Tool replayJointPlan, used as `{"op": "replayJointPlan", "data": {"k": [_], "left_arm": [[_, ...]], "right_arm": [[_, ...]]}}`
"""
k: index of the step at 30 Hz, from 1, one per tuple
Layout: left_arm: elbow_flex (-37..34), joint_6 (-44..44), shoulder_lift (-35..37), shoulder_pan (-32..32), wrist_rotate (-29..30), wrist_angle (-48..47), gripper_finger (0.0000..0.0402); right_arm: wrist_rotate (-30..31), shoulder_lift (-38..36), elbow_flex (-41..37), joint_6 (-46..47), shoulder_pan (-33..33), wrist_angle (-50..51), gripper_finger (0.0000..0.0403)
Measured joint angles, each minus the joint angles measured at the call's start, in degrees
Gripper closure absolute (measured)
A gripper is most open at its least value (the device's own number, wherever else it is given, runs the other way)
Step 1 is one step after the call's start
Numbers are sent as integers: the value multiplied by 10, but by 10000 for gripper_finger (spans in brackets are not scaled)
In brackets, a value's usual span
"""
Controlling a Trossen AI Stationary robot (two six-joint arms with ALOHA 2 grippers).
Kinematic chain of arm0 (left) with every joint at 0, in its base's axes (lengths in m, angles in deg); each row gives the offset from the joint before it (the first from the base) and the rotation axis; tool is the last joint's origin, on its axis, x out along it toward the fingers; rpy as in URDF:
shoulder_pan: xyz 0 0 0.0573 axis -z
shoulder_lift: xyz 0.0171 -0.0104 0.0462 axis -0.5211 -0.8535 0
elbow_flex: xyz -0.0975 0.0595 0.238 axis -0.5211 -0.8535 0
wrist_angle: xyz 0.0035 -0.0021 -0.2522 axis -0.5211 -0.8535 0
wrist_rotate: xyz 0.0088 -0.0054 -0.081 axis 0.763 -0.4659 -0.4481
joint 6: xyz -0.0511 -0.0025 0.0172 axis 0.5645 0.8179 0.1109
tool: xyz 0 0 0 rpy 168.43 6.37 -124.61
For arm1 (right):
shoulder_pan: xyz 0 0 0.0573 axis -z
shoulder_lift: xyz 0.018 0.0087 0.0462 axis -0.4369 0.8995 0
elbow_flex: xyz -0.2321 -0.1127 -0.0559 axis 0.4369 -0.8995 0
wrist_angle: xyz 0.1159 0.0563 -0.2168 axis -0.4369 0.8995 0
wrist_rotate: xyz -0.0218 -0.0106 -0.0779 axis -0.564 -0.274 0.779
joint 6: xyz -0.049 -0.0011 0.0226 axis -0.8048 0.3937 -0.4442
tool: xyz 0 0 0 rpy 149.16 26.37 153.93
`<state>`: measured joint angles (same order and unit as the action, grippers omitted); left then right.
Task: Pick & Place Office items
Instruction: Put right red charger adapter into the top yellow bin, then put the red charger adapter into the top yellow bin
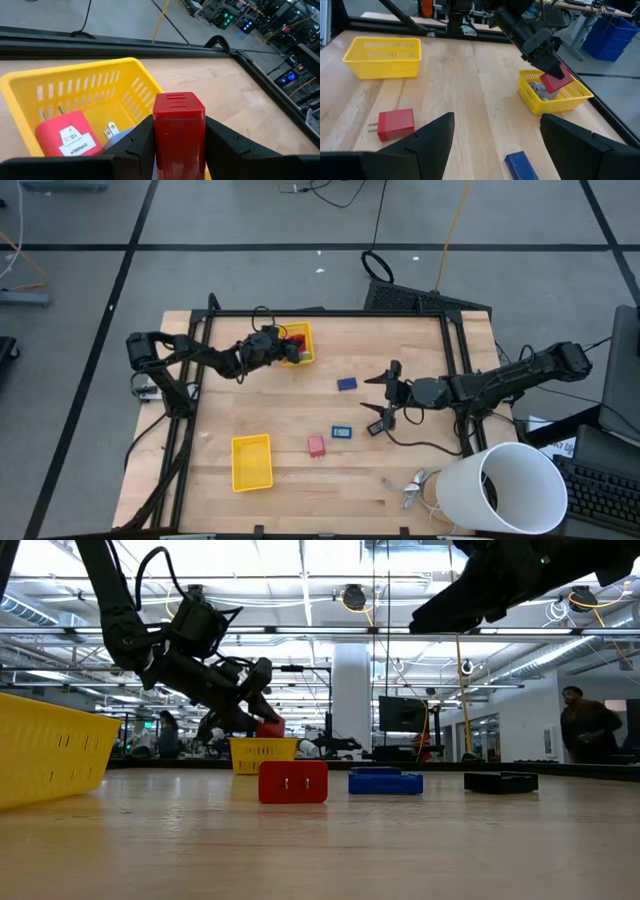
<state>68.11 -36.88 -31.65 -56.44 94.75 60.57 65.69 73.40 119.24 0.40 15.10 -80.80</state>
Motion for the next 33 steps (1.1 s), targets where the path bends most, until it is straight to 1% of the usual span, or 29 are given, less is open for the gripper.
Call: {"op": "replayJointPlan", "data": {"k": [6,9,12,16,22,27,33], "left_arm": [[0,0,0,0,2,0,272],[0,0,0,0,2,0,267],[0,6,0,0,9,-1,245],[0,19,0,0,27,-9,205],[0,19,0,0,25,-10,141],[0,2,7,0,-26,26,107],[0,-29,46,0,-73,28,95]], "right_arm": [[0,0,-9,1,7,-8,123],[1,0,-9,2,8,-8,123],[0,0,-9,2,8,-8,124],[0,0,-9,3,8,-9,124],[0,0,-9,6,8,-9,124],[0,0,-9,6,8,-9,124],[0,0,-9,7,8,-9,124]]}}
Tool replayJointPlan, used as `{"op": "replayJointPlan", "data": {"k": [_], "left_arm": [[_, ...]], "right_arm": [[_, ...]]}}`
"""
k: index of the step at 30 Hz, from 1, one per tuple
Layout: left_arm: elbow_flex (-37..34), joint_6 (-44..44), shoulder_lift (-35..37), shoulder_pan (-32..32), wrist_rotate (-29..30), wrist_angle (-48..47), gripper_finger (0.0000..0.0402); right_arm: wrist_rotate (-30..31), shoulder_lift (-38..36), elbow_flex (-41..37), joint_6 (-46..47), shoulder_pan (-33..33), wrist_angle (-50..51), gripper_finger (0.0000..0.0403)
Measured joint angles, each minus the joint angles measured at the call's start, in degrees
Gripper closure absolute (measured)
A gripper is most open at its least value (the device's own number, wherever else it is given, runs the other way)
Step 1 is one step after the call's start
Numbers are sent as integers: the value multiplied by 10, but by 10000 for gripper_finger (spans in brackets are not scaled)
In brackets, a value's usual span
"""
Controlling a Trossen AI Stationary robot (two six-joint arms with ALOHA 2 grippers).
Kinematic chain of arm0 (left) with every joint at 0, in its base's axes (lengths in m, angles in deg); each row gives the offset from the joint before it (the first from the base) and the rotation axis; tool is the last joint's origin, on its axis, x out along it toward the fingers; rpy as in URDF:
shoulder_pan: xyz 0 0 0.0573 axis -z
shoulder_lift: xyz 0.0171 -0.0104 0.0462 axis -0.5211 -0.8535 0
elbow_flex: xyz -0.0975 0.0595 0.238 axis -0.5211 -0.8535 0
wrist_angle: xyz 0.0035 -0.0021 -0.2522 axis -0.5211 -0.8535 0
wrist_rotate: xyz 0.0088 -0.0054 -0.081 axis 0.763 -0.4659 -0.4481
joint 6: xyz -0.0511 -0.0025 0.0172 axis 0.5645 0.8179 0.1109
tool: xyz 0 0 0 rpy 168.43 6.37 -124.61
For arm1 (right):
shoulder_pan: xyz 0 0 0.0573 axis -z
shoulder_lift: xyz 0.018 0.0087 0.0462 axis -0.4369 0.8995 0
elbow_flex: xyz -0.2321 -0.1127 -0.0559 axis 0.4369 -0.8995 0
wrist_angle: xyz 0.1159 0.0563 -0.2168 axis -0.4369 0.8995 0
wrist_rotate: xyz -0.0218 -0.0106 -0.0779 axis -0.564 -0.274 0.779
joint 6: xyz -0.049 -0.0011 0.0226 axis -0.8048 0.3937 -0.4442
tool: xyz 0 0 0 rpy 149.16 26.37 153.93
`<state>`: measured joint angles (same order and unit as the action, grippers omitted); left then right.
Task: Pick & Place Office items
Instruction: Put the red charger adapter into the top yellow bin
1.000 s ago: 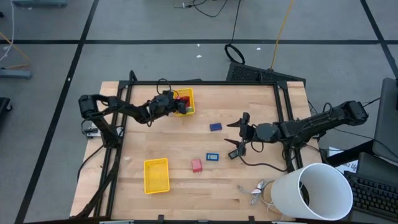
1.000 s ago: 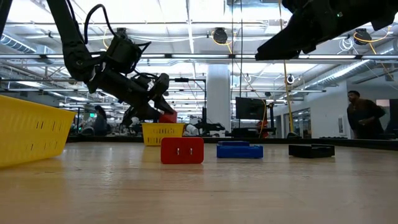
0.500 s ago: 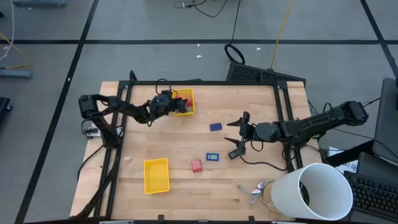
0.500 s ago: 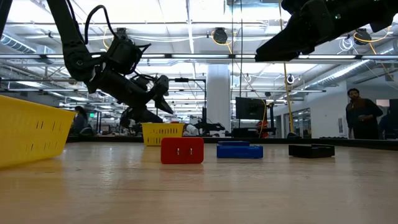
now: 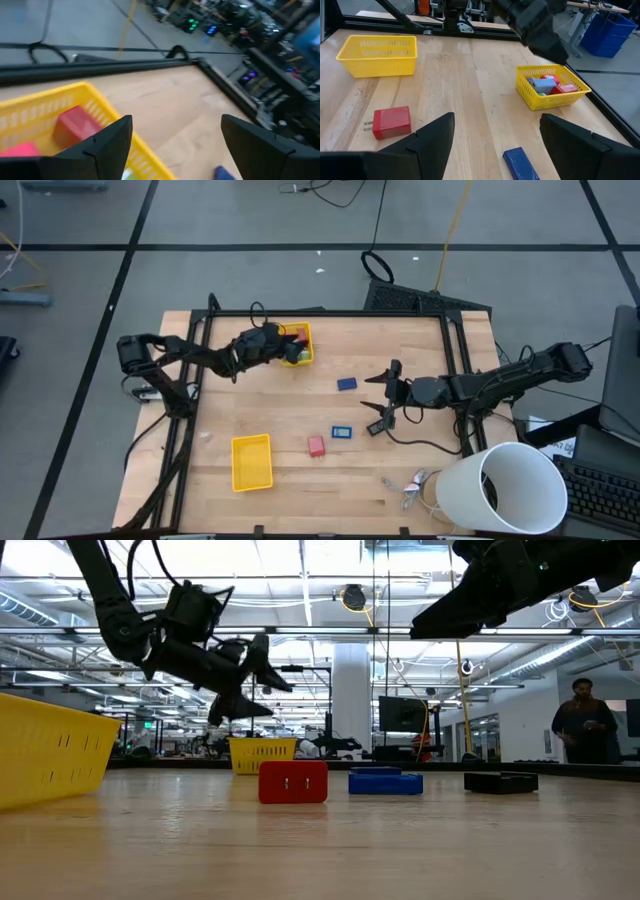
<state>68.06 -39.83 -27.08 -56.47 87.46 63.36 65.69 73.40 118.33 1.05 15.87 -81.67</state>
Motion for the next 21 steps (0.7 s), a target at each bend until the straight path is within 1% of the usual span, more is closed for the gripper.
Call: {"op": "replayJointPlan", "data": {"k": [7,9,12,17,19,21], "left_arm": [[0,-17,52,2,-51,-7,108],[0,-42,66,13,-58,-19,112],[0,-86,90,43,-61,-44,119],[0,-124,141,88,-61,-63,130],[0,-133,163,103,-59,-68,133],[0,-144,189,120,-42,-94,137]], "right_arm": [[-1,0,0,0,-2,-17,124],[-3,0,0,1,-4,-24,124],[-33,0,0,6,-6,-31,124],[-112,2,0,67,-7,-47,124],[-128,12,0,95,-14,-56,124],[-133,29,0,105,-30,-65,124]]}}
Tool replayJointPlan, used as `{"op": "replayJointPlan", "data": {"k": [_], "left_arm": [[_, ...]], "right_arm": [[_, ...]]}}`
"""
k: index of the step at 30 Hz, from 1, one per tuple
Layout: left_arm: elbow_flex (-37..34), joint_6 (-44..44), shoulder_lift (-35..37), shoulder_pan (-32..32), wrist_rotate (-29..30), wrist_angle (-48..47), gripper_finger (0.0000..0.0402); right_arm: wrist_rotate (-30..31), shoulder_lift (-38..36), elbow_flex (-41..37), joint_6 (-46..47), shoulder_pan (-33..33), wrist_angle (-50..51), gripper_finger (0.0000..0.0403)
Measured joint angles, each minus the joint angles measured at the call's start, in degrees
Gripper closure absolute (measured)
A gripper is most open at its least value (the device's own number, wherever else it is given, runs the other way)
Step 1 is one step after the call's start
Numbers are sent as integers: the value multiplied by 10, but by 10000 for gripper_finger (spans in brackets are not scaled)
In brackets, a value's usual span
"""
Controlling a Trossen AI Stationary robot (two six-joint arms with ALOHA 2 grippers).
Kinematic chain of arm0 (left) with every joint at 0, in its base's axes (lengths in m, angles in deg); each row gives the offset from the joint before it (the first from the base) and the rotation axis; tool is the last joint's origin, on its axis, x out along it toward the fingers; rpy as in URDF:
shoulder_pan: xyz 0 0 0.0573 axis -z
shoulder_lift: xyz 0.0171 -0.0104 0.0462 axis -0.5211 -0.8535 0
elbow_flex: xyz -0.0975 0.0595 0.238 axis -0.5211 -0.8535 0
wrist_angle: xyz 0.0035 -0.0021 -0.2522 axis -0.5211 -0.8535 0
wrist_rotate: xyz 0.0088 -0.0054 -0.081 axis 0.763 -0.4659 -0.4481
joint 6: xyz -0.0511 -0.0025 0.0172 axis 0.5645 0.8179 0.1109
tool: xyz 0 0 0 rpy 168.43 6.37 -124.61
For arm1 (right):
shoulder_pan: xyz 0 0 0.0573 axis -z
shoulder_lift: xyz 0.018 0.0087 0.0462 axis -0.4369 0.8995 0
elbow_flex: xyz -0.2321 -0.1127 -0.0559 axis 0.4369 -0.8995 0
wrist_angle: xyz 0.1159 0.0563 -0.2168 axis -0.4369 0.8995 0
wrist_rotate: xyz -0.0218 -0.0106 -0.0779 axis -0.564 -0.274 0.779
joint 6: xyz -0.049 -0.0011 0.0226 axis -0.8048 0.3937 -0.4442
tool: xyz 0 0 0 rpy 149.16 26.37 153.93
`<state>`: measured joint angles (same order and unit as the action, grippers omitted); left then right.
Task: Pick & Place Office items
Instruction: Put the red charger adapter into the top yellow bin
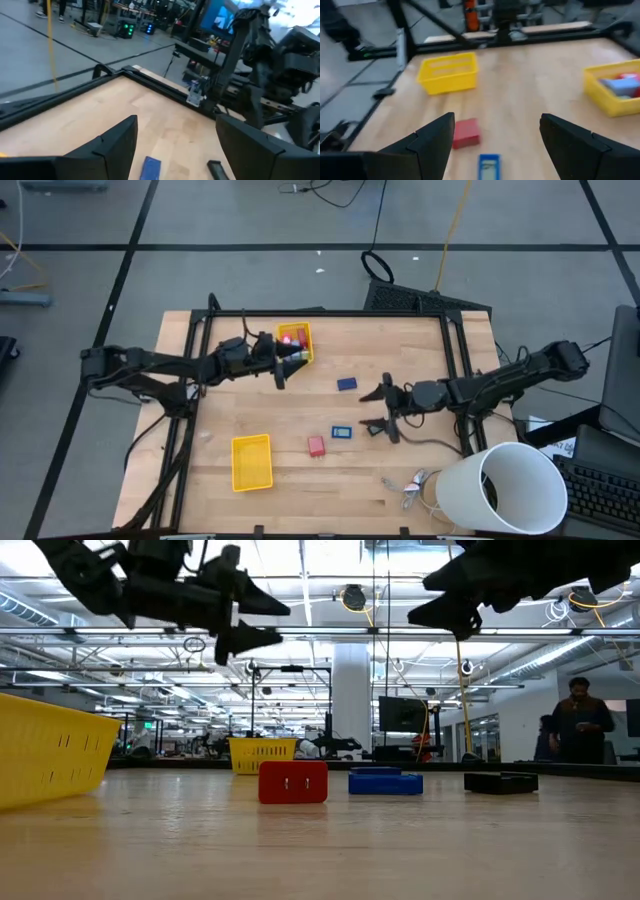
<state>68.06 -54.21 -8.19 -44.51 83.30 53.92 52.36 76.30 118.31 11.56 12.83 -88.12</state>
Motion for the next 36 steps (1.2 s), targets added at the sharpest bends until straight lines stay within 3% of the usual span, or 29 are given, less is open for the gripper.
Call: {"op": "replayJointPlan", "data": {"k": [6,9,23,31,36], "left_arm": [[0,-9,60,52,112,-85,147],[0,-8,72,65,127,-92,144],[0,-26,78,74,130,-96,147],[0,-25,77,74,131,-106,149],[0,-24,77,74,131,-107,139]], "right_arm": [[0,102,0,-44,-39,-153,124],[-1,157,7,-66,-44,-199,124],[-2,406,247,-98,-37,9,124],[-5,470,276,-91,-26,12,86],[-65,476,277,-92,-20,8,73]]}}
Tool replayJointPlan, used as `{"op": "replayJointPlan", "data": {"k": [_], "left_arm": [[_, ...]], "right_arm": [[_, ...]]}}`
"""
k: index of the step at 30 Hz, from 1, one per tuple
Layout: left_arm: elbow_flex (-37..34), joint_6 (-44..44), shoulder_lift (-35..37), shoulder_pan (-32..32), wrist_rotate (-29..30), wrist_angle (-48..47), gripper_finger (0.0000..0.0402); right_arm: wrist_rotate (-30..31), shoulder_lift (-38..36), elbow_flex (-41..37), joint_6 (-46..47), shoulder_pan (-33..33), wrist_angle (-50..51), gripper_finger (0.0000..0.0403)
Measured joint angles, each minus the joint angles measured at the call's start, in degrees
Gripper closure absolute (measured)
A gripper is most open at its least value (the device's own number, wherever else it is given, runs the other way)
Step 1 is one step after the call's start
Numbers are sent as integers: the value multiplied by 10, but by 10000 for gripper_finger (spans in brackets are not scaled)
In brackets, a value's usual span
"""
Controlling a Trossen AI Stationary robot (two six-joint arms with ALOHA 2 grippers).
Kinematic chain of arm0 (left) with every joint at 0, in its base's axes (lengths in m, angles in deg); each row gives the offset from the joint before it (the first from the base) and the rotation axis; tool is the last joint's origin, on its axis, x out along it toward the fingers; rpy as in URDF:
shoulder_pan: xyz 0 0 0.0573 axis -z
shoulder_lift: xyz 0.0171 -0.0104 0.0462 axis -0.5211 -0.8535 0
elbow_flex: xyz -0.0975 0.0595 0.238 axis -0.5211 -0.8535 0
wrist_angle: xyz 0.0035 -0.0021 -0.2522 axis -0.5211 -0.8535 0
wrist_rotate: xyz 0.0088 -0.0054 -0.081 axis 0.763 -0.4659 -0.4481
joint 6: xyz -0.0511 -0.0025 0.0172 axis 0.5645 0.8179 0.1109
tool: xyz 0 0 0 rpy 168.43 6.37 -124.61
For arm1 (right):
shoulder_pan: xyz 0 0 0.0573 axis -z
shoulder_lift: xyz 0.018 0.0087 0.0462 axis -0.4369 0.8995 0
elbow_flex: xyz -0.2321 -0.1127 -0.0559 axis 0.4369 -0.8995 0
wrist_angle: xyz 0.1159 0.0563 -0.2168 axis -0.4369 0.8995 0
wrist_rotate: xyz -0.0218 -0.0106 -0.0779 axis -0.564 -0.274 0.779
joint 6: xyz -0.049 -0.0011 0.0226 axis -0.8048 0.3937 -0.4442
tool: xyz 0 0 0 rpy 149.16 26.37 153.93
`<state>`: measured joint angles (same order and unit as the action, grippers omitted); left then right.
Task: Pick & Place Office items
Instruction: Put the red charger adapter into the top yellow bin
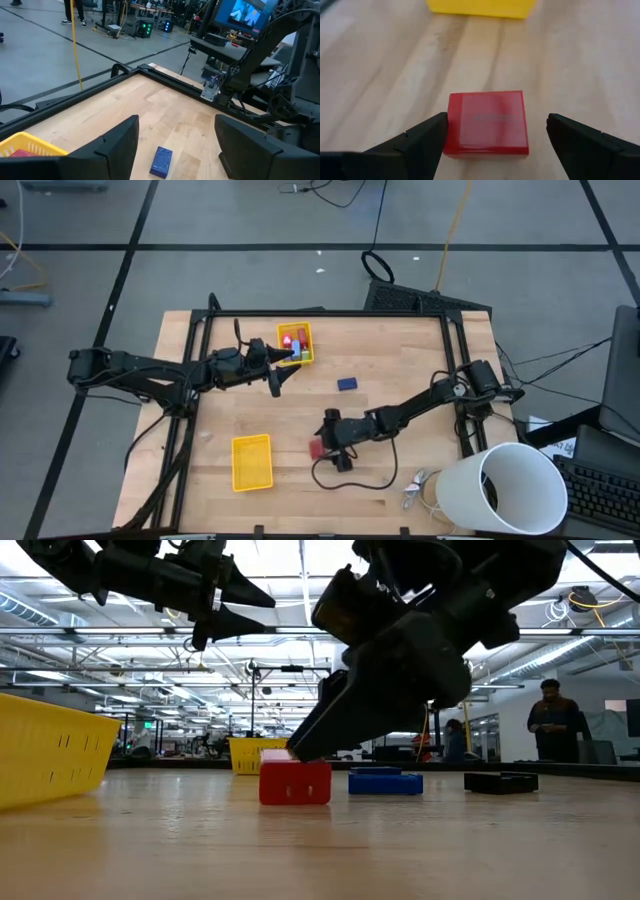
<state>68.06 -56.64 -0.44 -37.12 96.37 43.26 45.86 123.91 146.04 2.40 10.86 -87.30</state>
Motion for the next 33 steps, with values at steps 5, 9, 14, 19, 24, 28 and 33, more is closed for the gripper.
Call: {"op": "replayJointPlan", "data": {"k": [5,9,14,19,24,28,33], "left_arm": [[0,0,0,0,0,0,138],[0,1,0,0,0,0,148],[0,1,0,0,0,1,157],[0,1,0,0,0,2,153],[0,1,0,0,0,2,147],[0,1,0,0,1,2,146],[0,1,0,0,1,3,146]], "right_arm": [[-15,0,0,-1,0,6,82],[-28,0,0,-2,1,18,94],[-26,9,-1,-8,1,18,109],[-25,9,-1,-5,1,3,121],[-25,10,-1,-6,1,-9,124],[-25,15,-1,-10,1,-10,124],[-28,18,-1,-23,2,-2,128]]}}
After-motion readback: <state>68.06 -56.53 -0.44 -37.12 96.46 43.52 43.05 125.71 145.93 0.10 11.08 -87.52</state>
